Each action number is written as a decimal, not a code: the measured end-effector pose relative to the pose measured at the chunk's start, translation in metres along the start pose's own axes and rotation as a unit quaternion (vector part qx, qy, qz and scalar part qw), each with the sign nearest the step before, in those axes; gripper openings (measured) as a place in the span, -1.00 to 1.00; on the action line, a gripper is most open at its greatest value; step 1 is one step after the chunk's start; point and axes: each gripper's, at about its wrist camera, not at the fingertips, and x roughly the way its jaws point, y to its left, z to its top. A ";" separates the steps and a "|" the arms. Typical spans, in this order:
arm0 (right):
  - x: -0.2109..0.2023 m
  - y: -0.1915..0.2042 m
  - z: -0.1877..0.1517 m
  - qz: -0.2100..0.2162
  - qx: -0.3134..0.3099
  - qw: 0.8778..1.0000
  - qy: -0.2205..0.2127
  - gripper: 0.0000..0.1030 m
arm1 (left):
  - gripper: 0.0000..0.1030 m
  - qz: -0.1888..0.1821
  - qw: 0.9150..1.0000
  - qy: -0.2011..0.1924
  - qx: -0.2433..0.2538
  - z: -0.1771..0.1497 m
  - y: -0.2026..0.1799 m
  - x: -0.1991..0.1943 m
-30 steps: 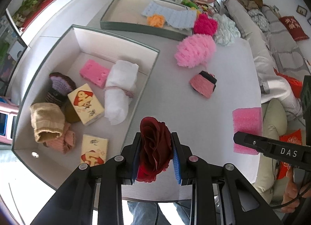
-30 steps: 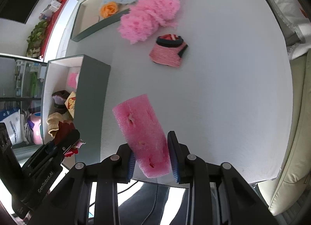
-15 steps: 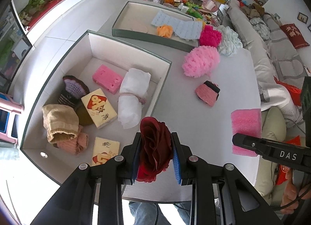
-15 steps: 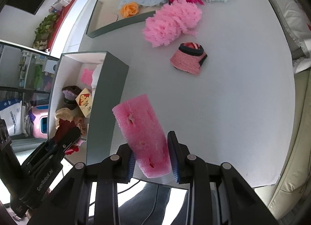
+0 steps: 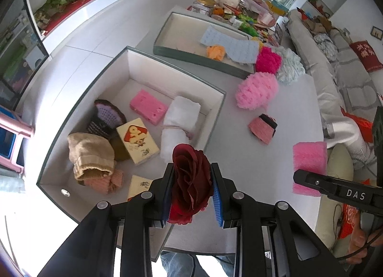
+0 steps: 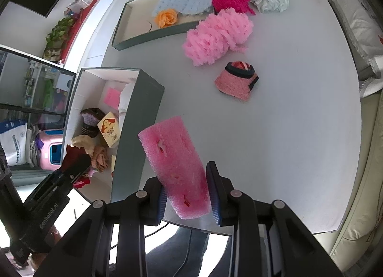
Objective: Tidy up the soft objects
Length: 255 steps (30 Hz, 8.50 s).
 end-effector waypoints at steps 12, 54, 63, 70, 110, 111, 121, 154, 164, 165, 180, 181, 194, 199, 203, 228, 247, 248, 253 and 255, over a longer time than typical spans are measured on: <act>0.000 0.018 0.008 -0.007 -0.027 1.000 0.002 -0.35 | -0.42 0.006 0.999 -0.009 -0.035 0.003 0.020 -0.002; 0.035 0.113 0.031 0.008 -0.150 0.988 0.048 -0.35 | -0.42 0.054 0.989 -0.015 -0.134 -0.006 0.093 -0.010; 0.041 0.137 0.032 0.011 -0.185 0.981 0.054 -0.35 | -0.42 0.064 0.986 -0.009 -0.154 -0.013 0.105 -0.010; 0.048 0.151 0.029 0.012 -0.204 0.977 0.062 -0.35 | -0.42 0.069 0.984 -0.008 -0.167 -0.018 0.113 -0.012; 0.058 0.176 0.030 0.011 -0.228 0.971 0.072 -0.36 | -0.42 0.085 0.987 0.010 -0.134 -0.007 0.105 0.002; 0.058 0.176 0.030 0.011 -0.227 0.971 0.072 -0.36 | -0.42 0.085 0.987 0.011 -0.133 -0.007 0.104 0.002; 0.060 0.174 0.032 0.008 -0.224 0.972 0.075 -0.36 | -0.42 0.081 0.989 0.015 -0.126 -0.004 0.101 0.007; 0.064 0.176 0.037 -0.004 -0.225 0.971 0.080 -0.36 | -0.42 0.094 0.988 0.037 -0.119 0.001 0.099 0.023; 0.070 0.178 0.036 -0.011 -0.227 0.970 0.083 -0.36 | -0.42 0.094 0.988 0.042 -0.115 0.001 0.098 0.026; 0.071 0.178 0.036 -0.012 -0.228 0.970 0.083 -0.36 | -0.42 0.095 0.988 0.042 -0.115 0.001 0.098 0.026; 0.078 0.176 0.038 -0.021 -0.225 0.970 0.084 -0.36 | -0.42 0.093 0.989 0.048 -0.102 0.005 0.092 0.030; 0.078 0.176 0.038 -0.022 -0.226 0.970 0.083 -0.36 | -0.42 0.093 0.989 0.049 -0.101 0.005 0.092 0.030; 0.081 0.170 0.042 -0.024 -0.215 0.973 0.086 0.60 | 0.93 0.094 0.990 0.024 -0.103 0.006 0.089 0.021; 0.076 0.167 0.042 -0.030 -0.217 0.973 0.078 0.68 | 0.99 0.111 0.987 0.026 -0.111 0.006 0.093 0.020; 0.068 0.167 0.041 -0.032 -0.221 0.973 0.062 0.78 | 0.99 0.111 0.987 0.024 -0.118 0.004 0.097 0.018; 0.032 0.182 0.027 -0.054 -0.259 0.964 -0.010 0.99 | 0.99 0.123 0.989 0.017 -0.081 -0.008 0.093 0.000; 0.019 0.186 0.017 -0.083 -0.286 0.954 -0.036 0.99 | 0.99 0.150 0.987 -0.005 -0.056 -0.009 0.084 -0.014; 0.019 0.186 0.017 -0.083 -0.285 0.954 -0.036 0.99 | 0.99 0.150 0.987 -0.005 -0.054 -0.009 0.084 -0.014; 0.019 0.186 0.017 -0.083 -0.285 0.954 -0.036 0.99 | 0.99 0.154 0.987 -0.004 -0.049 -0.009 0.084 -0.015; 0.018 0.187 0.017 -0.083 -0.286 0.954 -0.036 0.99 | 0.99 0.153 0.987 -0.004 -0.048 -0.009 0.084 -0.015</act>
